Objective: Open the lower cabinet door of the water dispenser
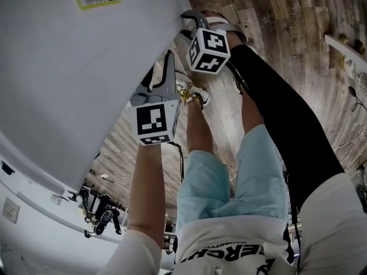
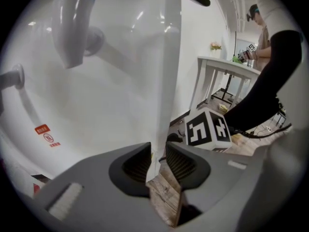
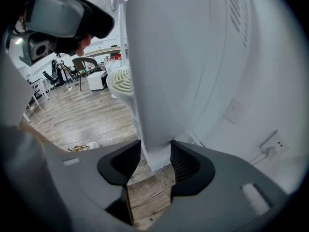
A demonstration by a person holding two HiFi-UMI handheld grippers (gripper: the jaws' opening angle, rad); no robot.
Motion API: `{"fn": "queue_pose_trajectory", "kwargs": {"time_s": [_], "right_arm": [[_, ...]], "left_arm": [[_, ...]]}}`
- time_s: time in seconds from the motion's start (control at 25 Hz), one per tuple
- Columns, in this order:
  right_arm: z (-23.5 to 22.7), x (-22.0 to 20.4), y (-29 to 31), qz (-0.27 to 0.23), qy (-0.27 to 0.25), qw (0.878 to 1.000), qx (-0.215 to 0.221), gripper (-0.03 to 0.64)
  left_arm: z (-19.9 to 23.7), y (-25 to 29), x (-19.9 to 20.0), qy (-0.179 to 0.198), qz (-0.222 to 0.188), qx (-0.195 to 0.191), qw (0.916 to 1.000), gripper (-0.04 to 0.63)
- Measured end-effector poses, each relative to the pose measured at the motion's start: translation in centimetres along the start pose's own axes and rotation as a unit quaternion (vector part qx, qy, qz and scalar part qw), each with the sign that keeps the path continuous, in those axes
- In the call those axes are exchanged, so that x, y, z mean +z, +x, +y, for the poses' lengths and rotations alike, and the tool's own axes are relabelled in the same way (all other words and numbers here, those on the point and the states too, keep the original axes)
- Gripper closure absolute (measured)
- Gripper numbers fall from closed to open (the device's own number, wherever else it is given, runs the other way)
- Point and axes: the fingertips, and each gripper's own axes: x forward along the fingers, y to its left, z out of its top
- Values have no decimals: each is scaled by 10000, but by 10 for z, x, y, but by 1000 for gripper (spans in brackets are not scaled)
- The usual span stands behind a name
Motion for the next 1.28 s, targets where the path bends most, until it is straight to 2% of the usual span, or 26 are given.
{"fn": "queue_pose_trajectory", "kwargs": {"time_s": [0.16,0.24,0.52,1.04,1.28], "right_arm": [[-1,0,0,88,-21,10000,32,443],[-1,0,0,121,-33,9999,53,443],[-2,-5,2,84,-24,9999,71,445],[-1,-7,3,130,72,9999,-28,446],[-1,-12,2,254,201,9994,-96,446]], "left_arm": [[1,0,2,26,-66,65,10000,459],[1,0,9,110,-182,131,9997,538],[1,1,6,211,-104,109,9997,538],[2,-7,-1,109,-121,188,9997,538],[3,-5,-3,104,-127,48,9999,538]]}}
